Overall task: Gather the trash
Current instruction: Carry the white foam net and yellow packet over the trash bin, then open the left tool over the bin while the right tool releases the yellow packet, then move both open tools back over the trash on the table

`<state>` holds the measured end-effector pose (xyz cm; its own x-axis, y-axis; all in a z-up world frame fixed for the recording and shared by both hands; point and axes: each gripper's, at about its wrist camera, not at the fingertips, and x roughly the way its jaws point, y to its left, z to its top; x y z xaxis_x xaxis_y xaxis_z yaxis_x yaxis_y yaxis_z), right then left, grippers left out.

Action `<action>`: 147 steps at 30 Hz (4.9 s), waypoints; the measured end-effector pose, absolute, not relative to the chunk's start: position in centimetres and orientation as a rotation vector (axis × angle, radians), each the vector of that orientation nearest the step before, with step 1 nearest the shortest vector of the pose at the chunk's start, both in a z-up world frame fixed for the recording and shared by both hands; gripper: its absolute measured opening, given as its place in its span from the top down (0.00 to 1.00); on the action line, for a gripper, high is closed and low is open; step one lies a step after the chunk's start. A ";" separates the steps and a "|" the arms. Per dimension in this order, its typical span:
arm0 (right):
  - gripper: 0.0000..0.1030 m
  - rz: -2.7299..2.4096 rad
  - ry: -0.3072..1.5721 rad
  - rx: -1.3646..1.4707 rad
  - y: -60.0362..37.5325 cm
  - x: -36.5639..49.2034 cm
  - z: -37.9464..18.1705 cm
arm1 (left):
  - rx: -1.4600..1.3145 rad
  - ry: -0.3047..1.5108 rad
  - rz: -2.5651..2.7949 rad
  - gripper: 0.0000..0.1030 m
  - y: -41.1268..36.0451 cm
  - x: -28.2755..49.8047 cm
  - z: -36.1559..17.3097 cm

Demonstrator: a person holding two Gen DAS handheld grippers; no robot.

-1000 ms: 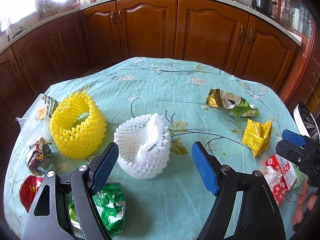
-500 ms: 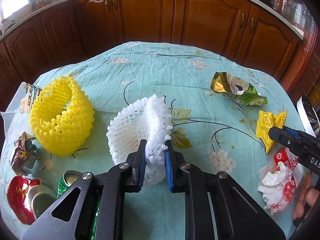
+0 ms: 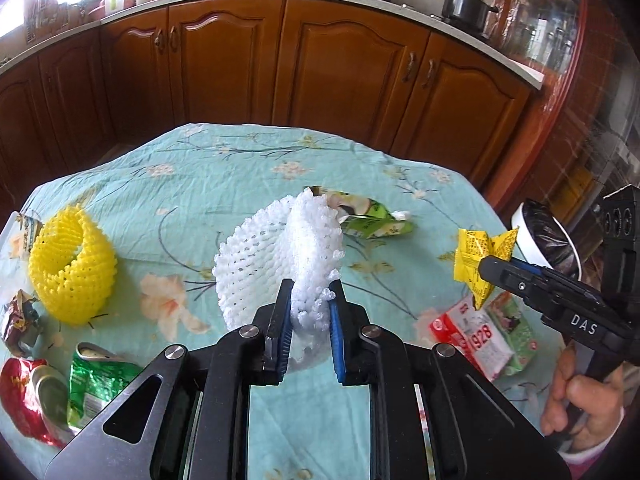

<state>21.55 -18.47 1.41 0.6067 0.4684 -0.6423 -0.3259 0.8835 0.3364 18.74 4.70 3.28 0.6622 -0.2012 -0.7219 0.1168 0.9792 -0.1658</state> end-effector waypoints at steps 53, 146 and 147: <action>0.59 0.066 0.700 0.368 -44.7 16.2 2.5 | 0.085 0.897 -0.678 0.86 -23.9 21.7 5.3; 0.42 0.282 0.749 0.382 -32.5 12.3 0.3 | -0.138 0.883 -0.350 0.50 -5.0 13.4 1.8; 0.42 0.293 0.754 0.373 -31.8 12.2 0.2 | -0.139 0.882 -0.342 0.50 -4.6 13.1 1.7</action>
